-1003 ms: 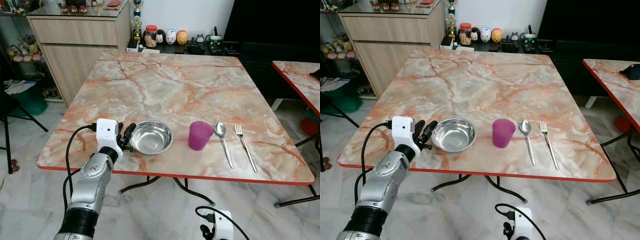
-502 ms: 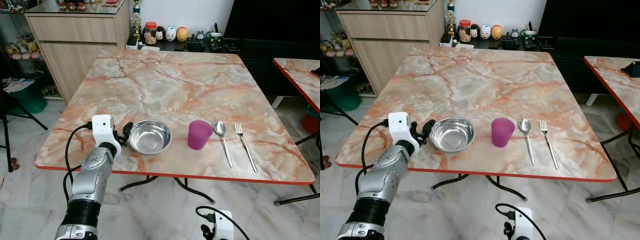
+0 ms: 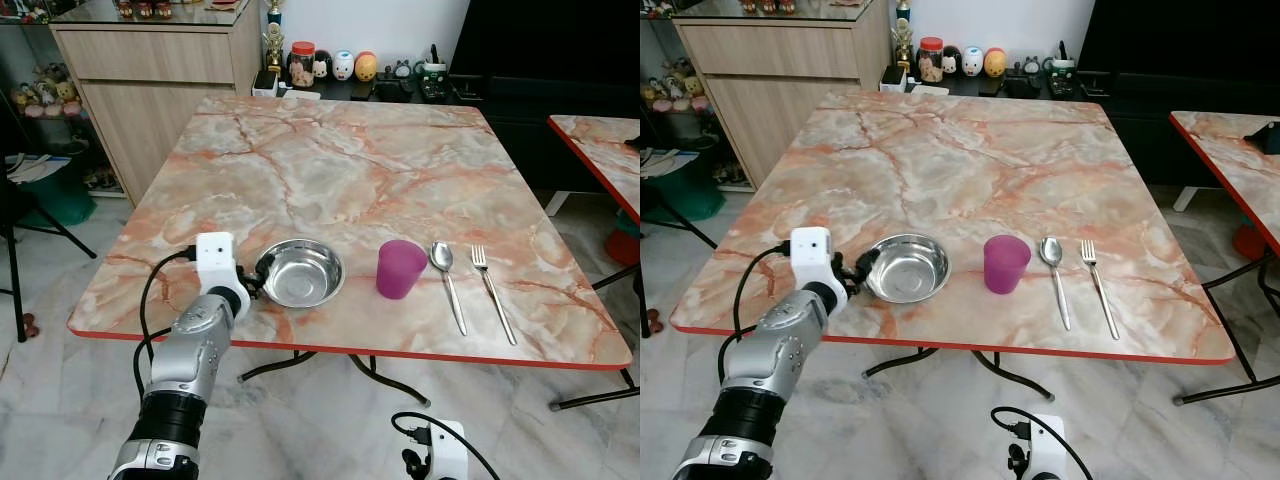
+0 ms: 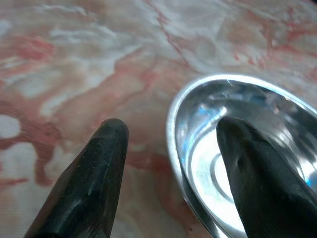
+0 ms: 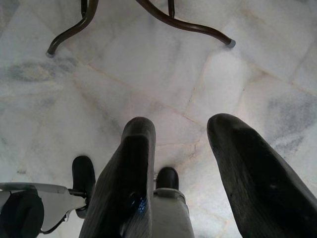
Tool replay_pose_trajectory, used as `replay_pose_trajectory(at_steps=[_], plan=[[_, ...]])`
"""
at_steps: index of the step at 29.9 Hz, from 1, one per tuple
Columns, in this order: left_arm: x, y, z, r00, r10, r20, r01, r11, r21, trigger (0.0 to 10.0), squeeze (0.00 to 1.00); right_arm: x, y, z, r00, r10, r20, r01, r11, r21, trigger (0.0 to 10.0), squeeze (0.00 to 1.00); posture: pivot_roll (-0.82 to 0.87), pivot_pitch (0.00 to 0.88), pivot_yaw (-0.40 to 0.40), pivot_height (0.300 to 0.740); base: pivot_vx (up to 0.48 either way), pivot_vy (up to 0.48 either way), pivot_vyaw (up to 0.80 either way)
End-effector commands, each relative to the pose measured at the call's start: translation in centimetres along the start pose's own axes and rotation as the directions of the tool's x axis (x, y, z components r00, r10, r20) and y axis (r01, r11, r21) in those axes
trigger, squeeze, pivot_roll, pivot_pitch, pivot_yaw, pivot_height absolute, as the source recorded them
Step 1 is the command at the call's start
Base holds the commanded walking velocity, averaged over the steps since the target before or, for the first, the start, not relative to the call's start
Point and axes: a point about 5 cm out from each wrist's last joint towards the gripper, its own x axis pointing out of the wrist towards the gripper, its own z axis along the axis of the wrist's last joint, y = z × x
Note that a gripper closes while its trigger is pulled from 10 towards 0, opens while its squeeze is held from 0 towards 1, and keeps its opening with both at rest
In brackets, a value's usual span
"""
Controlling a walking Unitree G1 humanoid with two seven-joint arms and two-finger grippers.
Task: Setting the table
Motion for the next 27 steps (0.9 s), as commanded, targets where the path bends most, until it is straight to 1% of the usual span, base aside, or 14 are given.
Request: replay_pose_trajectory(at_steps=[1, 6, 16, 17, 19, 20, 27], plan=[[0.21, -0.09, -0.24, 0.999, -0.004, -0.038, 0.005, 1.000, 0.020, 10.0, 0.00, 0.03, -0.20, 0.16, 1.000, -0.008, -0.001, 0.008, 1.000, 0.007, 10.0, 0.00, 0.12, 0.000, -0.054, 0.740, 0.000, 0.000, 0.00], [0.34, -0.01, -0.68, 0.997, 0.001, -0.077, 0.001, 1.000, 0.022, 10.0, 0.00, 0.03, -0.17, 0.15, 1.000, -0.007, 0.000, 0.007, 1.000, 0.009, 10.0, 0.00, 0.12, 0.000, -0.052, 0.740, 0.000, 0.000, 0.00], [0.66, -0.36, -0.50, 0.996, -0.005, -0.090, 0.007, 1.000, 0.024, 10.0, 0.00, 0.03, -0.15, 0.15, 1.000, -0.006, -0.001, 0.006, 1.000, 0.011, 10.0, 0.00, 0.12, 0.000, -0.050, 0.740, 0.000, 0.000, 0.00], [0.68, -0.34, -0.44, 0.996, -0.004, -0.090, 0.007, 1.000, 0.024, 5.1, 0.00, 0.03, -0.14, 0.14, 1.000, -0.006, -0.001, 0.006, 1.000, 0.011, 10.0, 0.00, 0.12, 0.000, -0.050, 0.740, 0.000, 0.000, 0.00], [0.68, -0.32, -0.42, 0.996, -0.005, -0.089, 0.007, 1.000, 0.025, 5.1, 0.00, 0.03, -0.13, 0.14, 1.000, -0.005, -0.001, 0.005, 1.000, 0.011, 10.0, 0.00, 0.12, 0.000, -0.050, 0.740, 0.000, 0.000, 0.00], [0.69, -0.30, -0.37, 0.996, -0.004, -0.088, 0.007, 1.000, 0.025, 0.0, 0.00, 0.03, -0.12, 0.14, 1.000, -0.005, -0.002, 0.005, 1.000, 0.011, 10.0, 0.00, 0.12, 0.000, -0.050, 0.740, 0.000, 0.000, 0.00], [0.64, -0.10, -0.30, 0.996, 0.002, -0.089, 0.001, 1.000, 0.028, 0.0, 0.00, 0.03, -0.14, 0.13, 1.000, -0.004, -0.003, 0.004, 1.000, 0.011, 10.0, 0.00, 0.13, 0.000, -0.051, 0.740, 0.000, 0.000, 0.00]])
